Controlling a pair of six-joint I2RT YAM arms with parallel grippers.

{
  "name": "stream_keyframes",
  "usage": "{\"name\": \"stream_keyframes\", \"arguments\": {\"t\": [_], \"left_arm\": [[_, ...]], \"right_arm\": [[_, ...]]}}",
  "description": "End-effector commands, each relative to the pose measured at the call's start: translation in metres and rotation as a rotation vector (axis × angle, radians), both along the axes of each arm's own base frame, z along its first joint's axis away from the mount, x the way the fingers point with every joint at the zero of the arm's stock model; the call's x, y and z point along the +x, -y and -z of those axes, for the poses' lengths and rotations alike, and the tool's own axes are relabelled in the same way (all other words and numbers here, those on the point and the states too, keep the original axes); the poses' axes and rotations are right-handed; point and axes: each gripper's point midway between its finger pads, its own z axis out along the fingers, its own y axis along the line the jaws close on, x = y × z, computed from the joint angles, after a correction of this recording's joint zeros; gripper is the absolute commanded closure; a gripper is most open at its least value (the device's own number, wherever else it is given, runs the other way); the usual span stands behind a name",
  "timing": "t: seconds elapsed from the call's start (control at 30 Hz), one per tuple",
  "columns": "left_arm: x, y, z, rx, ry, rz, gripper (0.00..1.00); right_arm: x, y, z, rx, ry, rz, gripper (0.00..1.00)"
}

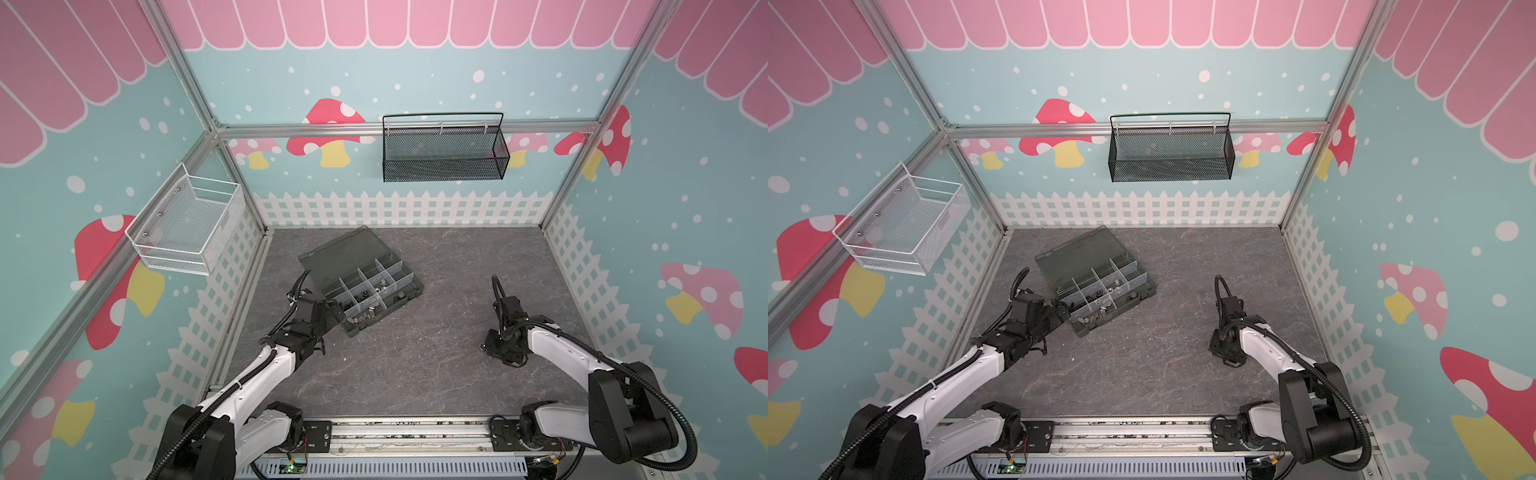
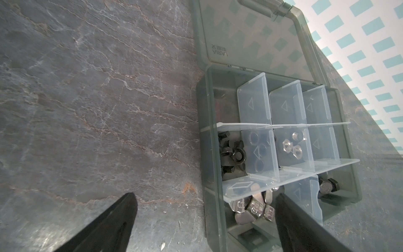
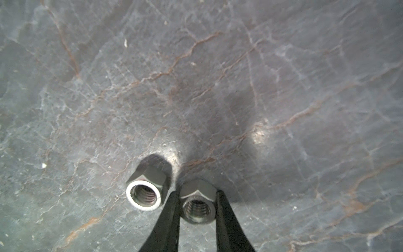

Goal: Sort the screws and nuts into containers
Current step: Pick up the nut from the middle-right of the table, then place the nut into the container.

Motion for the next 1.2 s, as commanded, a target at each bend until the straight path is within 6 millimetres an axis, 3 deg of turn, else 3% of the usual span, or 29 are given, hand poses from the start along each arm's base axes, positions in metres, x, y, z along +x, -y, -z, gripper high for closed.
{"name": "stream_keyframes", "arguments": {"t": [0.0, 0.27, 0.43, 0.57, 0.8, 1.0, 1.17], "left_arm": [[-0.001, -0.005, -0.002, -0.005, 0.008, -0.028, 0.0], [-0.001, -0.005, -0.004, -0.006, 0.014, -0.03, 0.0], [-0.002, -0.006, -0.003, -0.005, 0.014, -0.032, 0.0], [-0.002, -0.004, -0.002, -0.011, 0.011, -0.025, 0.0], [-0.006, -0.006, -0.001, -0.015, 0.011, -0.031, 0.0], [-0.008, -0.007, -0.002, -0.011, 0.006, -0.031, 0.0], [-0.009, -0.008, -0.004, -0.007, 0.014, -0.031, 0.0]], "right_arm": [[0.001, 0.003, -0.008, -0.014, 0.005, 0.003, 0.87], [0.03, -0.006, -0.051, -0.01, 0.14, -0.034, 0.94], [0.068, -0.039, -0.089, 0.001, 0.273, -0.13, 0.95], [0.109, -0.09, -0.122, -0.008, 0.393, -0.26, 0.96], [0.172, -0.193, -0.147, 0.017, 0.516, -0.493, 0.98], [0.209, -0.273, -0.141, 0.015, 0.547, -0.653, 0.98], [0.229, -0.318, -0.131, 0.004, 0.561, -0.74, 0.97]]}}
